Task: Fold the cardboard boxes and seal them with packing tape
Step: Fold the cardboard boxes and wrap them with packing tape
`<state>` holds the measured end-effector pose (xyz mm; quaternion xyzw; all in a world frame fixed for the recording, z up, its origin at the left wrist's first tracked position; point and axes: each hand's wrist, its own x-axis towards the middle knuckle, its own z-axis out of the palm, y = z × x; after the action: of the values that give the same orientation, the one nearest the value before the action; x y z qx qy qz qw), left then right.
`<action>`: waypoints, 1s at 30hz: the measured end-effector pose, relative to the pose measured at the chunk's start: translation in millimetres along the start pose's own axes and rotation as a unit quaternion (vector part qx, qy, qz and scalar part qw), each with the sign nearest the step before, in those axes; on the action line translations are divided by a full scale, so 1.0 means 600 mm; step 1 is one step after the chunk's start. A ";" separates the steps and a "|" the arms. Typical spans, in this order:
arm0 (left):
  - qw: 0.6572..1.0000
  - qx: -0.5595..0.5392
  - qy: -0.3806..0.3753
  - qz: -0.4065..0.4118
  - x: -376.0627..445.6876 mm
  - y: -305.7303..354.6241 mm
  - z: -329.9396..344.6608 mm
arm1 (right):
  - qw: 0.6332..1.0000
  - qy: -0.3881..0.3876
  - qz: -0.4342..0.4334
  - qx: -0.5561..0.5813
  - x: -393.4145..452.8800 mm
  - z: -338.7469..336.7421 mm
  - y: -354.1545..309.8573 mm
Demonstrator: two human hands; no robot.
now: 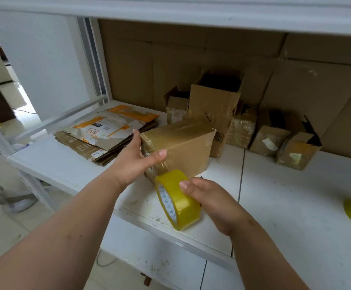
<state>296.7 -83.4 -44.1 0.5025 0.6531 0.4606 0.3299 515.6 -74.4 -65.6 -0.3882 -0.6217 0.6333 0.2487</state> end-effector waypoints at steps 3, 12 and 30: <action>1.000 0.018 0.002 0.002 0.001 0.000 -0.001 | 0.997 0.056 0.005 -0.044 -0.002 0.018 0.010; 0.995 0.054 0.083 -0.001 -0.023 -0.013 0.032 | 1.000 0.010 0.000 -0.011 -0.010 0.004 0.005; 0.969 -0.156 0.140 -0.134 -0.109 -0.005 0.088 | 0.819 0.197 0.089 -0.532 0.053 -0.074 0.074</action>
<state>360.8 -132.3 -67.7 0.2835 0.6743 0.5740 0.3681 539.9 -27.3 -111.7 -0.6302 -0.7622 0.1337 0.0635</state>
